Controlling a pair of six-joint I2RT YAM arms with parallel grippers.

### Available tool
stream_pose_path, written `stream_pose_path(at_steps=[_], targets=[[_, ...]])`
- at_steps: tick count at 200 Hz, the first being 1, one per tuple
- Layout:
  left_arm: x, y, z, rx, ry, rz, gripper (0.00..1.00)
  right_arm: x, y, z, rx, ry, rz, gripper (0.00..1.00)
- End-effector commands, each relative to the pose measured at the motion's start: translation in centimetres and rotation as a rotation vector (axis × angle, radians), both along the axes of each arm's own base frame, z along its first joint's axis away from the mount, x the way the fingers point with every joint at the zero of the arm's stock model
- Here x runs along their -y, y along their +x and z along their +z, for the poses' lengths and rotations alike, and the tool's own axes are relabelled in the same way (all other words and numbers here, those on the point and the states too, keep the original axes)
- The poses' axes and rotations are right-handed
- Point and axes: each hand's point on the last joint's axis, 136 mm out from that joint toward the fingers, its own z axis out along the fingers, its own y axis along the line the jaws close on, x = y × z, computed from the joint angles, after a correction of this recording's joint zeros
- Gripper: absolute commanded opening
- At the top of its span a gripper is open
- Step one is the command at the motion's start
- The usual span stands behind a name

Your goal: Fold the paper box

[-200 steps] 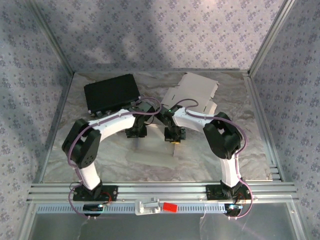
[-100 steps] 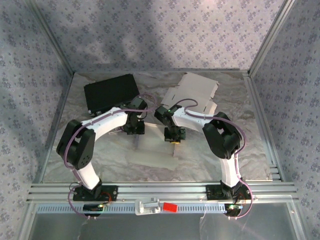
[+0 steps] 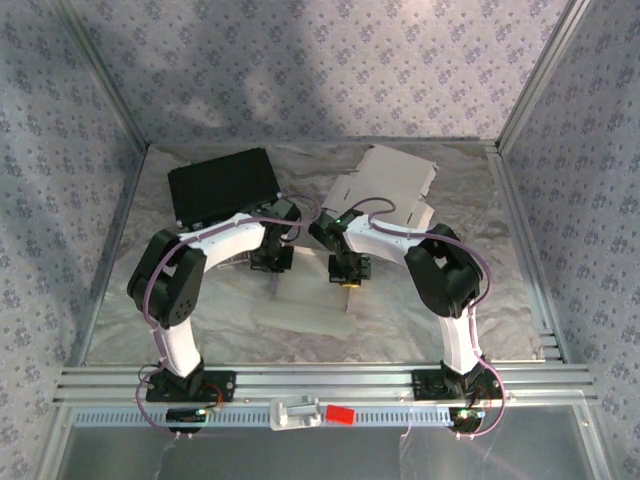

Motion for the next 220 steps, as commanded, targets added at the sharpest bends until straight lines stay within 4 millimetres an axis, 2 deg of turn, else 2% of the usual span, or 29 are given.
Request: stream_pose_path(at_steps=[1, 34, 59, 76, 82, 102, 133, 160, 188, 204, 220], targets=[[-1.0, 0.3, -0.3, 0.019, 0.113, 0.013, 0.00, 2.3, -0.6, -2.2, -0.027, -0.129, 0.007, 0.00], [-2.0, -0.8, -0.2, 0.050, 0.304, 0.001, 0.00, 2.2, -0.5, -2.2, -0.027, -0.128, 0.007, 0.00], [-2.2, -1.1, -0.7, 0.041, 0.309, 0.030, 0.00, 2.1, -0.4, -2.2, -0.031, -0.123, 0.007, 0.00], [-1.6, -0.9, -0.4, 0.044, 0.277, 0.020, 0.00, 2.0, -0.4, -2.2, -0.034, -0.123, 0.007, 0.00], [-1.2, -0.8, -0.1, 0.046, 0.259, 0.018, 0.06, 2.1, -0.5, -2.2, -0.034, -0.125, 0.010, 0.00], [0.3, 0.1, 2.4, 0.071, 0.169, 0.030, 0.31, 2.2, -0.6, -2.1, -0.048, -0.130, -0.004, 0.00], [1.4, 2.0, 7.6, 0.088, -0.032, 0.158, 0.46, 2.8, -1.3, -2.3, -0.102, -0.131, -0.078, 0.00], [0.4, 3.8, 12.2, 0.126, -0.162, 0.264, 0.49, 3.6, -1.8, -2.3, -0.160, -0.131, -0.179, 0.00], [-2.3, 5.0, 17.0, 0.215, -0.233, 0.350, 0.49, 4.5, -2.1, -1.8, -0.207, -0.072, -0.368, 0.00], [-4.1, 4.2, 17.5, 0.205, -0.257, 0.403, 0.48, 5.0, -2.0, -1.2, -0.215, -0.033, -0.517, 0.00], [-6.2, 2.5, 16.6, 0.181, -0.236, 0.444, 0.45, 5.1, -2.9, -0.8, -0.254, 0.024, -0.716, 0.00]])
